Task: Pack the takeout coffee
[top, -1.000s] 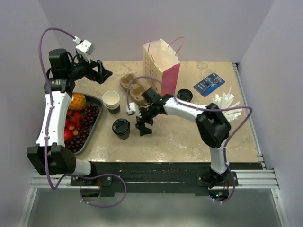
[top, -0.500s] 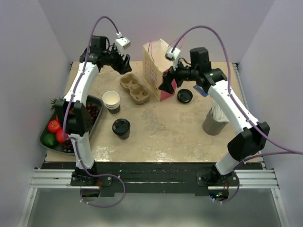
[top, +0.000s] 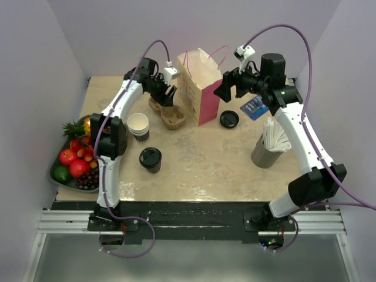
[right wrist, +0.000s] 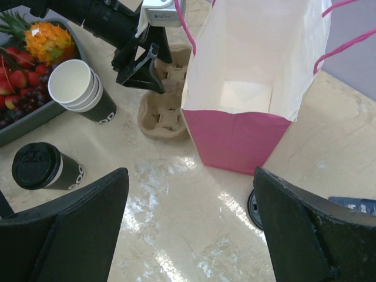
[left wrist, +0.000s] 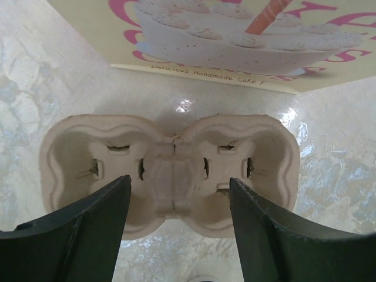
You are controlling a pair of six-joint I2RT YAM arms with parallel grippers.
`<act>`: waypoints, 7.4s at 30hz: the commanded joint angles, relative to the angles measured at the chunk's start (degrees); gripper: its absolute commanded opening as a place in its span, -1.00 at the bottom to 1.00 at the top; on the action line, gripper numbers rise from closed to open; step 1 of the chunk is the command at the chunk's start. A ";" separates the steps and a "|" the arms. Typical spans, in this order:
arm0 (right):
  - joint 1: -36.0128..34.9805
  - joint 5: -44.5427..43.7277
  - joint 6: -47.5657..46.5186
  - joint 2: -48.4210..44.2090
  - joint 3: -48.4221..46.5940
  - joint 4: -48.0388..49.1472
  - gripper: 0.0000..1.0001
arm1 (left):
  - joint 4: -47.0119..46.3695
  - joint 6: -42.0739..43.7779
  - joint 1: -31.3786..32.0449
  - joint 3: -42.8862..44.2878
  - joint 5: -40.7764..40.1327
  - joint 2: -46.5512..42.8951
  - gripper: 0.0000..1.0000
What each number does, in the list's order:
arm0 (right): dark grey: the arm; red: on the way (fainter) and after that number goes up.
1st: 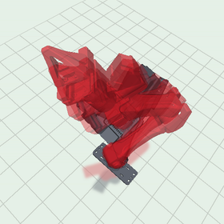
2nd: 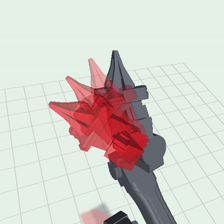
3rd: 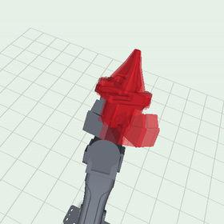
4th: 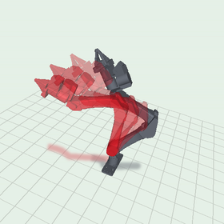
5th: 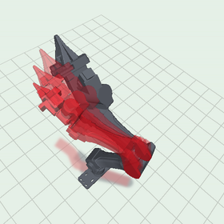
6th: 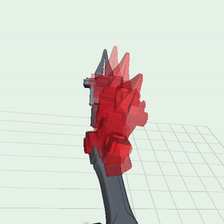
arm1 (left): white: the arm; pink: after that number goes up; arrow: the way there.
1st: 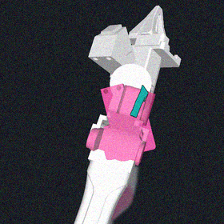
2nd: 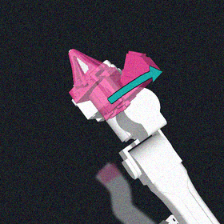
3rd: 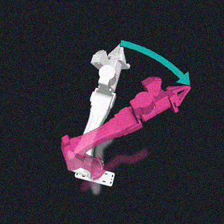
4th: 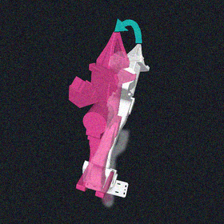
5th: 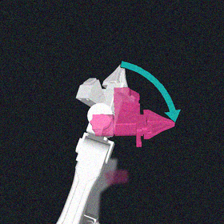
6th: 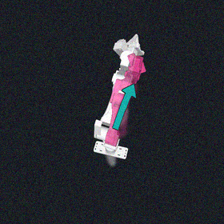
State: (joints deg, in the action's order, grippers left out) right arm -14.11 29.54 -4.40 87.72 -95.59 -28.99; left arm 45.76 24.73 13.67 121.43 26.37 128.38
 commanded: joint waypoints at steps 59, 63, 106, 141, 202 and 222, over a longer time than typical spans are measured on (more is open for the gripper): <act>2.33 2.45 3.96 1.57 0.23 3.85 0.77 | -5.94 1.62 1.27 -6.62 -3.95 -9.37 -0.49; 2.42 2.72 5.63 2.19 -0.38 4.12 0.77 | -8.22 4.18 1.45 -12.17 -9.75 -9.55 -0.55; 2.33 2.80 7.04 3.51 1.02 5.35 0.77 | -8.33 -12.47 -6.87 -7.80 1.50 -7.20 -0.94; 2.33 3.68 8.10 4.47 1.73 6.49 0.78 | -3.13 -9.00 -7.17 -12.18 -5.27 -4.02 0.29; 2.42 3.42 7.57 3.77 3.39 6.49 0.79 | -2.60 -7.42 -7.69 -7.17 -4.22 -8.67 -0.57; 1.28 5.36 -2.86 0.88 4.80 3.34 0.76 | 6.38 14.44 -11.99 2.15 -3.08 -3.22 0.26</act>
State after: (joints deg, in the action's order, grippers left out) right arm -11.97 33.04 -0.05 92.49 -90.67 -24.91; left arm 52.86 48.18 5.15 118.96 23.59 123.35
